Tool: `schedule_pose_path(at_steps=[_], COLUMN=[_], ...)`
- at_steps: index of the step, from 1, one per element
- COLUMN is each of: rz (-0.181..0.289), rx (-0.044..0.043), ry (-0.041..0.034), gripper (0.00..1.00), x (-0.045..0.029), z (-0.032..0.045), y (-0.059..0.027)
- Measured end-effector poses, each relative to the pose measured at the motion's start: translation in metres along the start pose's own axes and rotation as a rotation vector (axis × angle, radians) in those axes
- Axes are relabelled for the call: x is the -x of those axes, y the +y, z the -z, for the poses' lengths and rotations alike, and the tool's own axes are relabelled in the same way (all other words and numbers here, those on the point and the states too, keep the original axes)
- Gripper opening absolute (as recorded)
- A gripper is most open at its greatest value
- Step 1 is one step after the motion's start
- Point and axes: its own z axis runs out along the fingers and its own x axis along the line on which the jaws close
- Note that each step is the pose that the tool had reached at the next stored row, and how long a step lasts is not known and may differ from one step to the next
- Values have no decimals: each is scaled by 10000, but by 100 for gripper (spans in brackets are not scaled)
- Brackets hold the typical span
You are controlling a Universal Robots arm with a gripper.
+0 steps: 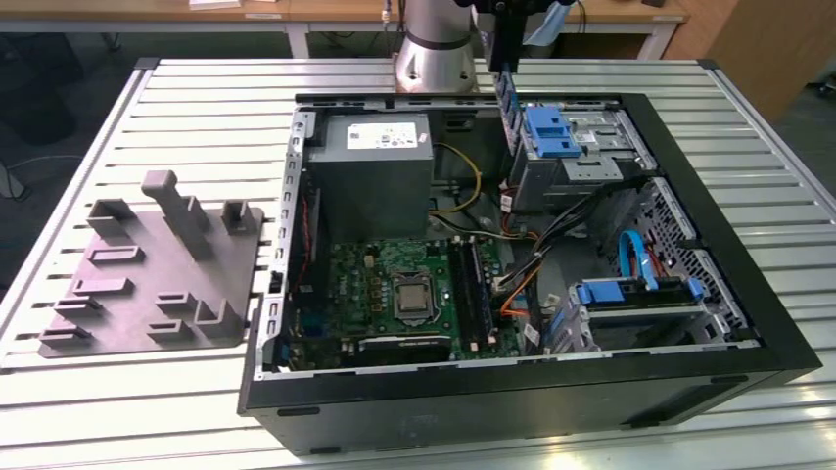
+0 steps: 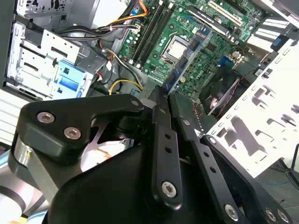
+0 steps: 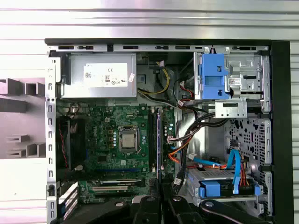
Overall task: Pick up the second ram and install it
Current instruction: 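Insert the second ram into the second slot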
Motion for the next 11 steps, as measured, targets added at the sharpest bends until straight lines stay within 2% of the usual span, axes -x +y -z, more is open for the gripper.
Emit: schedule_pose_path(at_steps=[11], rz=[0], rx=[-15], ry=[0], gripper=[14], x=[0], z=[-11], y=[-1])
